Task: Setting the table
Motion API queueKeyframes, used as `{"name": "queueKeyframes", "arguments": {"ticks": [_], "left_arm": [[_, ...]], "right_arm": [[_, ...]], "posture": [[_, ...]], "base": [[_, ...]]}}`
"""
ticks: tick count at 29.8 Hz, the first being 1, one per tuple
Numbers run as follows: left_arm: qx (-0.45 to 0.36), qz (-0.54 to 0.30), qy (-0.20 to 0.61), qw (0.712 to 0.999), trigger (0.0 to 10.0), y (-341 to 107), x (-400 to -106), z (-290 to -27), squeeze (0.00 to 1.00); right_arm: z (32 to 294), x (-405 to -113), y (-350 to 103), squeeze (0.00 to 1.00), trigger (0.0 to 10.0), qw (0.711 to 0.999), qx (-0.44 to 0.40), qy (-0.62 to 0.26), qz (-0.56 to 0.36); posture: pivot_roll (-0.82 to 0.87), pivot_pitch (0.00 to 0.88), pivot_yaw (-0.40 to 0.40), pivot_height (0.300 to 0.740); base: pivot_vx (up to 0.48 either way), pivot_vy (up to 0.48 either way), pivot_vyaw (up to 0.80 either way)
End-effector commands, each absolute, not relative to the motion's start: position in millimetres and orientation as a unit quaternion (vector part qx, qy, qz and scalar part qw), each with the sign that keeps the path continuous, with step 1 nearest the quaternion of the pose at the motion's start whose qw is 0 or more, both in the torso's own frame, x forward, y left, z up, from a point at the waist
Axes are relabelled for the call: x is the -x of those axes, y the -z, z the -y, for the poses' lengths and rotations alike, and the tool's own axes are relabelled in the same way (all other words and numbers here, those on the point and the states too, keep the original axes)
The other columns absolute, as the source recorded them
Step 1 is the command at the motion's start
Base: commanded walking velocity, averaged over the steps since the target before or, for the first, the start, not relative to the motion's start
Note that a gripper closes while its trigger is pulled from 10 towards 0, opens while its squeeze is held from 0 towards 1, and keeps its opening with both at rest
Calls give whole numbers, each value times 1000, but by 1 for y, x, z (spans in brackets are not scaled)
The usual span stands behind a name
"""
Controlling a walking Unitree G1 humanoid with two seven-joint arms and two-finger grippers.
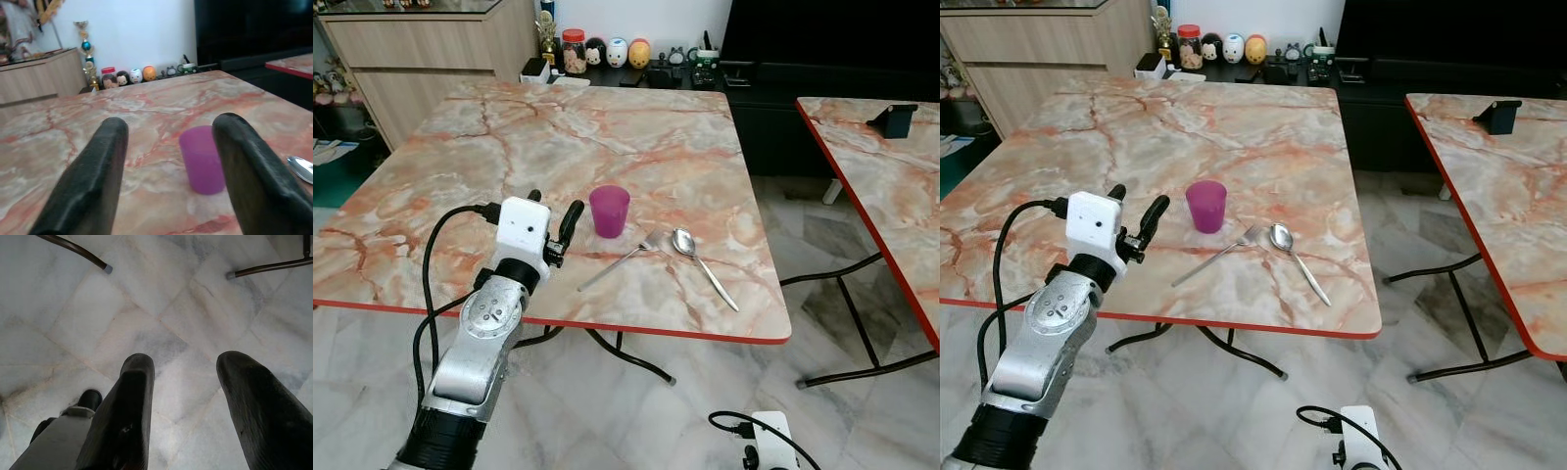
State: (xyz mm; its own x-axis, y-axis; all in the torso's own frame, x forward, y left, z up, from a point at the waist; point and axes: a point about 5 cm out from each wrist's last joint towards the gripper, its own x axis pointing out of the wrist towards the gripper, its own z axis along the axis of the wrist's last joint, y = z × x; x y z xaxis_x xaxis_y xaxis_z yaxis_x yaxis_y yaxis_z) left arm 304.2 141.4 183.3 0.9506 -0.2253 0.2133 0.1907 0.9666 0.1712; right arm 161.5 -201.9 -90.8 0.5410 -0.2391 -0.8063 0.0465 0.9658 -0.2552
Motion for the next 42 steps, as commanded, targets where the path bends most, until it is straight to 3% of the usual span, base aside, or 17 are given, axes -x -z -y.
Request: {"name": "queueKeyframes", "arguments": {"ticks": [1, 3, 4, 11, 20, 29, 42], "left_arm": [[-68, 104, 94, 988, 10000, -181, -306, -145, 1000], [-61, 100, 99, 988, 10000, -182, -307, -145, 1000], [-54, 98, 102, 988, 10000, -182, -307, -144, 0], [54, 69, 89, 992, 10000, -181, -310, -153, 0], [57, 69, 88, 992, 10000, -182, -307, -158, 0], [30, 71, 65, 995, 10000, -183, -309, -178, 0], [6, 73, 68, 995, 10000, -185, -311, -182, 0]], "right_arm": [[200, -163, 90, 0, 10000, 872, 102, 78, -472], [200, -163, 91, 0, 10000, 872, 103, 77, -473], [200, -163, 91, 0, 10000, 872, 103, 76, -473], [198, -161, 92, 0, 10000, 869, 106, 70, -479], [202, -160, 92, 0, 10000, 871, 91, 79, -476], [218, -140, 95, 0, 10000, 872, 73, 91, -476], [202, -135, 100, 0, 10000, 869, 63, 73, -486]], "posture": [[2, 18, -29, 740], [3, 18, -29, 740], [3, 18, -29, 740], [7, 18, -30, 740], [20, 16, -26, 740], [3, 13, -20, 740], [3, 3, -11, 740]], "base": [[0, 0, 0], [0, 0, 0], [0, 0, 0], [0, 0, 0], [0, 0, 0], [0, 0, 0], [0, 0, 0]]}}
